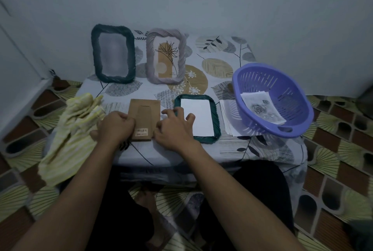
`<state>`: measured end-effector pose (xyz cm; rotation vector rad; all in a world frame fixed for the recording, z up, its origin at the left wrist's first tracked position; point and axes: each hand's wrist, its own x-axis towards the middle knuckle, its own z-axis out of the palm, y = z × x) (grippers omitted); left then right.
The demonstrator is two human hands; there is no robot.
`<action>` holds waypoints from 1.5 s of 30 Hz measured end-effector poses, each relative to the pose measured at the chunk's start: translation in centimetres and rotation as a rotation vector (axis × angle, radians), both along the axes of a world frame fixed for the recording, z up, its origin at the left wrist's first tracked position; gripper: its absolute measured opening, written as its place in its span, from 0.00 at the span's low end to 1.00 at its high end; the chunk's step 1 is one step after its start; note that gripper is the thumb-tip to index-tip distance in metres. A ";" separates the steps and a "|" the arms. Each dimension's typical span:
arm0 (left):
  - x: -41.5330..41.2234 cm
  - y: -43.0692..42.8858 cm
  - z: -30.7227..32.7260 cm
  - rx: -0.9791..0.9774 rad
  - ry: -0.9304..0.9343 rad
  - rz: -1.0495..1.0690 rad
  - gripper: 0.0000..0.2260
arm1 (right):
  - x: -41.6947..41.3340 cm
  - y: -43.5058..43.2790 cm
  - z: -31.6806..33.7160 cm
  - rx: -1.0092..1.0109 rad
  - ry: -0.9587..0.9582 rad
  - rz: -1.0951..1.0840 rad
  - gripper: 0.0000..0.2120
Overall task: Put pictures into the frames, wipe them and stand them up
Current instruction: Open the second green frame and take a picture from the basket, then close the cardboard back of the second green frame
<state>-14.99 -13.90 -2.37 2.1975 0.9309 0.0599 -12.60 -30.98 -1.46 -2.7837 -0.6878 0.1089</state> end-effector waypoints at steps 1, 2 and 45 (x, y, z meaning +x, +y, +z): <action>0.0 -0.1 0.3 -0.052 -0.049 0.012 0.13 | 0.1 -0.1 0.0 0.002 0.002 -0.005 0.18; -0.1 -0.5 0.8 -0.104 -0.111 0.013 0.11 | 0.2 -0.2 0.0 0.008 0.008 -0.012 0.18; 2.3 -12.6 -1.3 -0.081 -0.439 -0.237 0.13 | 2.0 -13.5 -2.1 0.750 0.167 -0.610 0.09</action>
